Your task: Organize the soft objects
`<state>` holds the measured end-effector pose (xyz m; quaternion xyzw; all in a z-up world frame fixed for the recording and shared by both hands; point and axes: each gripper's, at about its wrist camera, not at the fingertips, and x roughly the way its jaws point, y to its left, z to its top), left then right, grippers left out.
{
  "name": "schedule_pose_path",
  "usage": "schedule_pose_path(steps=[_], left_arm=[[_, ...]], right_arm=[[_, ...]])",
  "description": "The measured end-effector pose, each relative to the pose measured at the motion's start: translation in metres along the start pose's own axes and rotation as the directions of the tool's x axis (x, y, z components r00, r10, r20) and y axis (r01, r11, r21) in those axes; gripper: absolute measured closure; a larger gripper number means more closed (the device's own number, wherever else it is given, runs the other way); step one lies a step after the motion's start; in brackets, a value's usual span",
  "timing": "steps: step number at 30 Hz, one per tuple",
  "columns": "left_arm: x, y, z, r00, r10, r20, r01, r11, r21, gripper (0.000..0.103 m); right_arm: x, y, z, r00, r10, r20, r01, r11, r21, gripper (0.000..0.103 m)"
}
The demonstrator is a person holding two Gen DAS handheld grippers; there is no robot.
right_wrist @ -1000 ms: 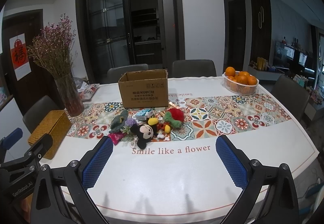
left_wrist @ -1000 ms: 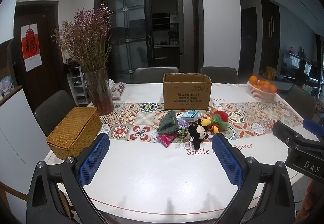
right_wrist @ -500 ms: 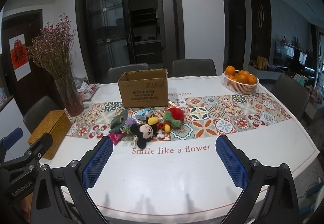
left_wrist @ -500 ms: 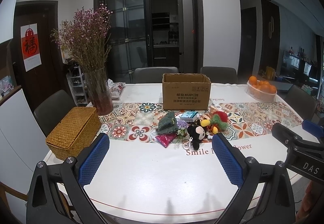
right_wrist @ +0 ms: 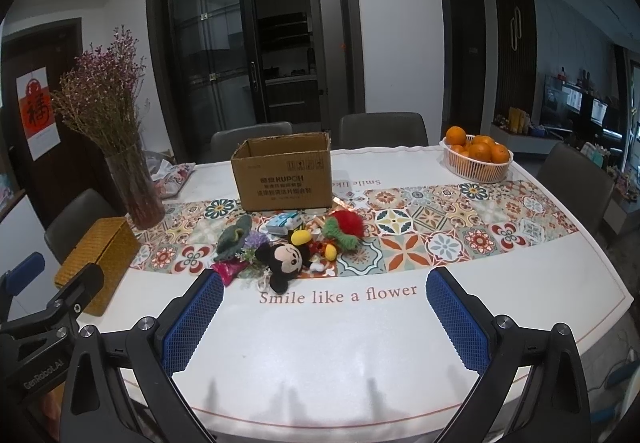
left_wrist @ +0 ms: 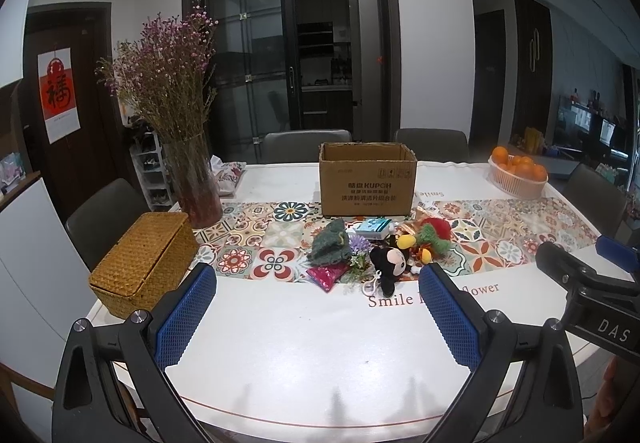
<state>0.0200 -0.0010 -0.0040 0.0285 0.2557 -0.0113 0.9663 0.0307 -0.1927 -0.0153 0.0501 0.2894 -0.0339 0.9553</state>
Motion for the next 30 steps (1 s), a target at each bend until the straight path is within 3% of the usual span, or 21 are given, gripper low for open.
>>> schedule_pose_path(steps=[13, 30], left_arm=[[0.041, 0.008, 0.000, 0.996, -0.023, -0.085, 0.022, 1.000, -0.011, 0.000], [0.143, 0.025, 0.030, 0.986, -0.046, -0.161, 0.047, 0.999, 0.006, 0.003]], right_arm=[[0.038, 0.006, 0.003, 0.998, 0.022, -0.058, -0.019, 0.999, 0.046, 0.000], [0.147, 0.027, 0.028, 0.981, 0.055, -0.189, -0.033, 0.992, 0.118, 0.000]])
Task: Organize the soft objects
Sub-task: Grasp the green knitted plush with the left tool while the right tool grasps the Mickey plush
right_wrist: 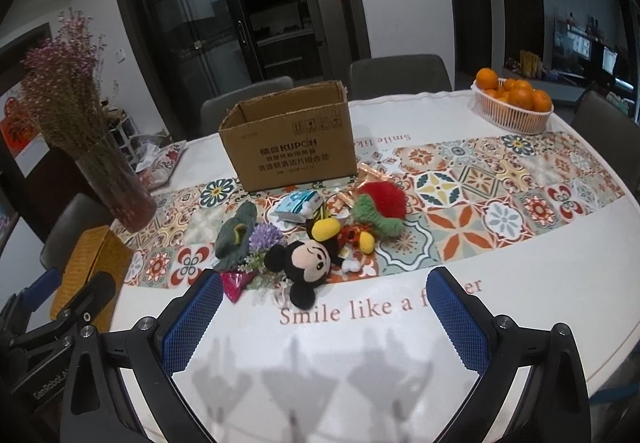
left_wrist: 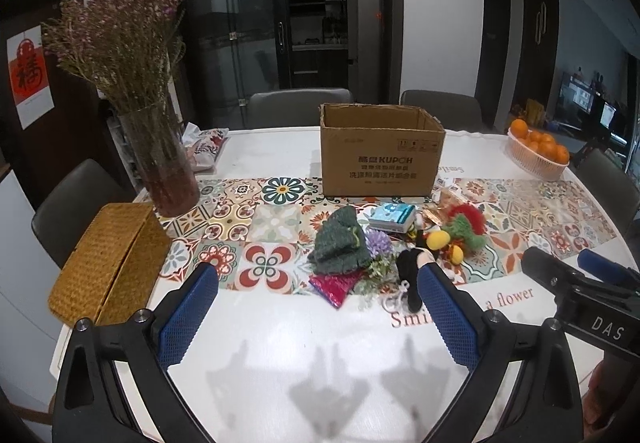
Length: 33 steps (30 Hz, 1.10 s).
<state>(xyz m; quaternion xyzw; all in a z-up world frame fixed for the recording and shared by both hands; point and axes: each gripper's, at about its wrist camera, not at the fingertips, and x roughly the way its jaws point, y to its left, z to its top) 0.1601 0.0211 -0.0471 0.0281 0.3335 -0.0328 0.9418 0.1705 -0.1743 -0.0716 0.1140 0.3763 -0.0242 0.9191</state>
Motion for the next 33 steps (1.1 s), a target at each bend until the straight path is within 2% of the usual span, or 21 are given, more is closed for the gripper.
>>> schedule_pose_path(steps=[7, 13, 22, 33], left_arm=[[0.043, 0.008, 0.015, 0.998, -0.028, -0.053, 0.028, 1.000, 0.001, 0.006], [0.082, 0.017, 0.022, 0.988, -0.093, -0.124, 0.092, 0.996, -0.011, 0.010], [0.140, 0.024, 0.033, 0.959, -0.182, -0.219, 0.189, 0.982, 0.011, 0.011], [0.197, 0.021, 0.034, 0.911, -0.280, -0.303, 0.299, 0.954, 0.016, 0.011]], right_arm=[[0.045, 0.007, 0.009, 0.996, 0.010, -0.091, -0.006, 0.999, 0.038, 0.000], [0.080, 0.012, 0.016, 0.987, 0.002, -0.159, 0.010, 0.997, 0.074, 0.001], [0.126, 0.014, 0.015, 0.971, 0.005, -0.240, 0.041, 0.982, 0.185, 0.007], [0.173, 0.007, 0.004, 0.944, 0.097, -0.316, 0.026, 0.931, 0.365, 0.015]])
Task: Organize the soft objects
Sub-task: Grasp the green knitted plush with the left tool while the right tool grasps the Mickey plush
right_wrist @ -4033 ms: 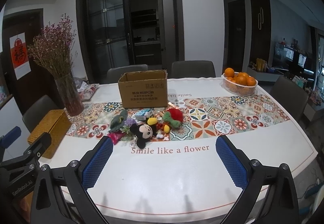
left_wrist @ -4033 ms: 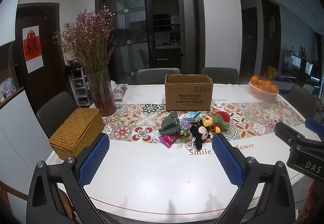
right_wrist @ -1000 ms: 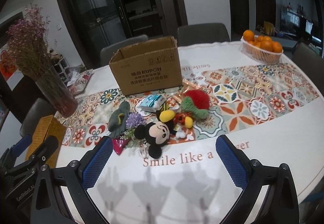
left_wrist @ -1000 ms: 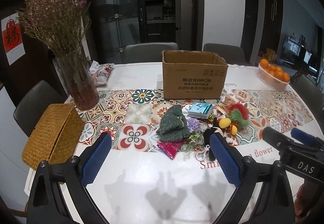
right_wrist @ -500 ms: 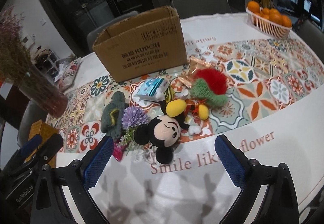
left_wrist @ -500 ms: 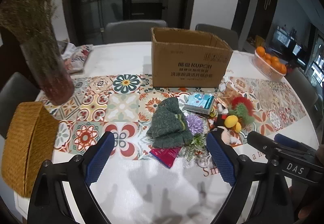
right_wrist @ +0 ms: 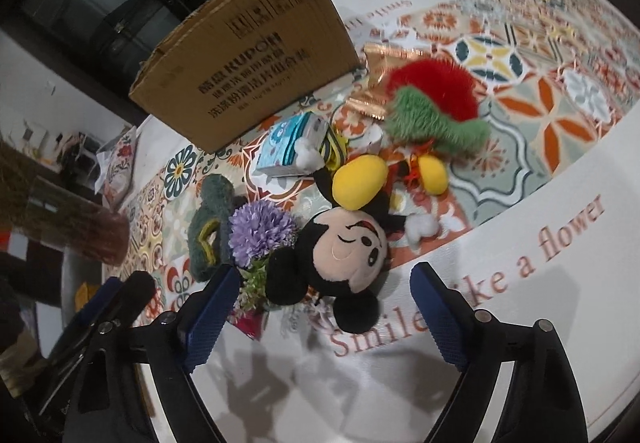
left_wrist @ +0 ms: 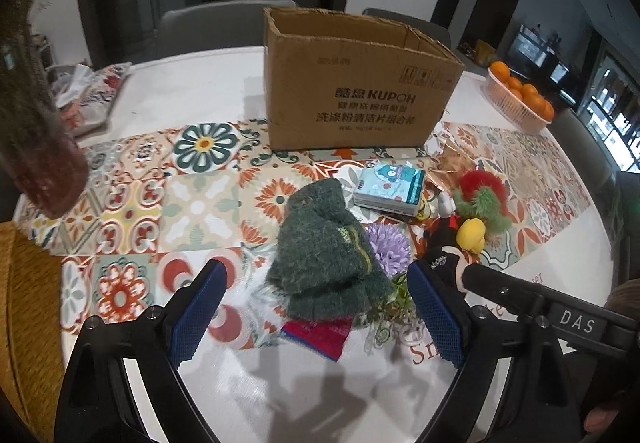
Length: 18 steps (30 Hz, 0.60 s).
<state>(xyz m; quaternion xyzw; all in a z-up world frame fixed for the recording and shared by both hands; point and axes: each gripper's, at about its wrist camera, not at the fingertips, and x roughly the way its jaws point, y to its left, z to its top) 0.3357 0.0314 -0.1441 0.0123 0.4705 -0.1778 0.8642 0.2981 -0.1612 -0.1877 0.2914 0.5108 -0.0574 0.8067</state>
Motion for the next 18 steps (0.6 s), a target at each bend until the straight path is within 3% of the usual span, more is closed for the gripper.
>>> schedule_pose_path(steps=[11, 18], left_arm=[[0.051, 0.006, 0.009, 0.993, -0.064, -0.099, 0.061, 0.998, -0.034, 0.017], [0.079, 0.015, 0.008, 0.982, -0.122, -0.146, 0.108, 0.989, -0.100, 0.032]], right_arm=[[0.032, -0.013, 0.007, 0.999, 0.015, -0.040, -0.009, 0.991, 0.131, 0.020], [0.050, -0.009, 0.011, 0.997, 0.014, -0.074, -0.003, 0.988, 0.153, 0.020]])
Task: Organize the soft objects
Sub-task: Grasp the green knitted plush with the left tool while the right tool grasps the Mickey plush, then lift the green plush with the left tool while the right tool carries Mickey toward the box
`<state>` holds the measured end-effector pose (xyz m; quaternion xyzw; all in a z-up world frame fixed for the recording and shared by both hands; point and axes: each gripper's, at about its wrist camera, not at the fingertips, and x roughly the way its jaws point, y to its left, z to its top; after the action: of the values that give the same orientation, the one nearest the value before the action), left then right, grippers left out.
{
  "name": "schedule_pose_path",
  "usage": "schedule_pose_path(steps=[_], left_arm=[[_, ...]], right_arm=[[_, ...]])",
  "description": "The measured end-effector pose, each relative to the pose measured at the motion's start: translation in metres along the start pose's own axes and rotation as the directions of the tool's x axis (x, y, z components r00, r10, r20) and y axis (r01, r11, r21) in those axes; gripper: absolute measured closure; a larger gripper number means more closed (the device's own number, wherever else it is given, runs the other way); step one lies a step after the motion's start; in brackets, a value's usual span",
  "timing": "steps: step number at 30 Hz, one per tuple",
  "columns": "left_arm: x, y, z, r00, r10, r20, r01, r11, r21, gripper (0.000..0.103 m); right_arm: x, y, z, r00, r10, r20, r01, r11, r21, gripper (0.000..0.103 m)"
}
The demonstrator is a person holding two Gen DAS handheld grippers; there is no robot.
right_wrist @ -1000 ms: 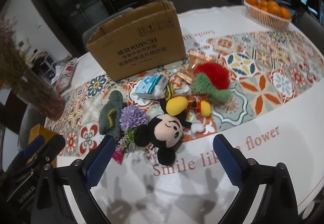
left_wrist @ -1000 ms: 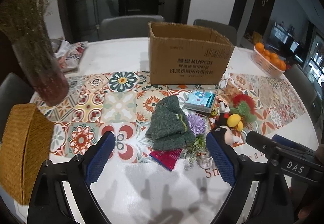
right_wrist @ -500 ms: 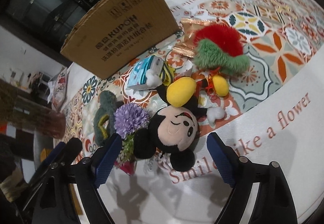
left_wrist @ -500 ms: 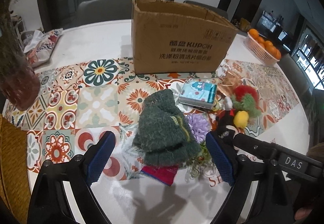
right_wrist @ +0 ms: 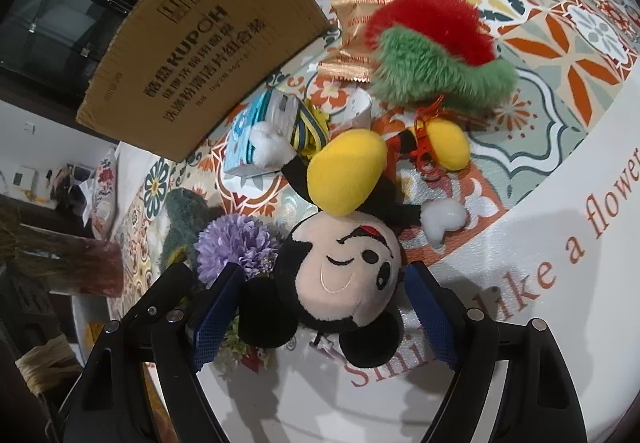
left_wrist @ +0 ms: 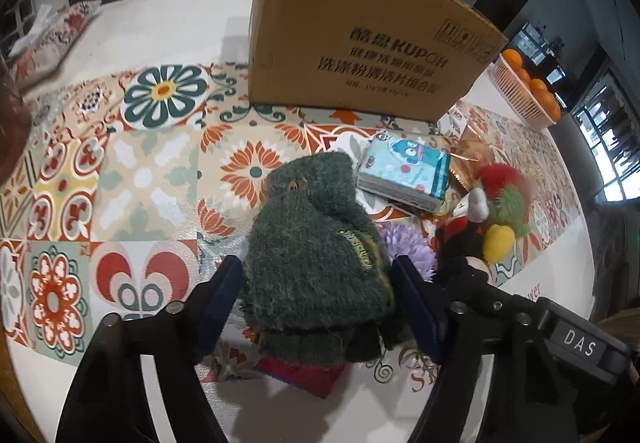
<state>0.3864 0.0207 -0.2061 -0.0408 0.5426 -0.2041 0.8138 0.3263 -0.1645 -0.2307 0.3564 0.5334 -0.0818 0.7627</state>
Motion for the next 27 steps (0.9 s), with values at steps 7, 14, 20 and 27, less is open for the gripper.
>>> schedule_pose_path(steps=[7, 14, 20, 27], left_arm=[[0.006, 0.002, -0.002, 1.000, -0.025, -0.013, 0.025, 1.000, -0.007, 0.054], [0.000, -0.004, -0.004, 1.000, 0.006, 0.006, -0.006, 1.000, 0.001, 0.071], [-0.008, -0.011, -0.008, 0.997, 0.066, 0.026, -0.066, 0.998, 0.013, 0.080], [-0.021, -0.020, -0.017, 0.991, 0.119, 0.068, -0.122, 0.992, 0.038, 0.085]], right_arm=[[0.007, -0.002, 0.003, 1.000, 0.005, -0.013, -0.005, 1.000, -0.006, 0.025], [0.006, -0.008, 0.003, 1.000, -0.010, -0.023, 0.009, 0.999, -0.033, 0.036], [-0.003, -0.011, -0.001, 1.000, -0.025, -0.016, 0.024, 0.998, -0.065, 0.038], [-0.021, -0.012, -0.008, 1.000, -0.021, 0.007, 0.021, 0.994, -0.108, 0.038]])
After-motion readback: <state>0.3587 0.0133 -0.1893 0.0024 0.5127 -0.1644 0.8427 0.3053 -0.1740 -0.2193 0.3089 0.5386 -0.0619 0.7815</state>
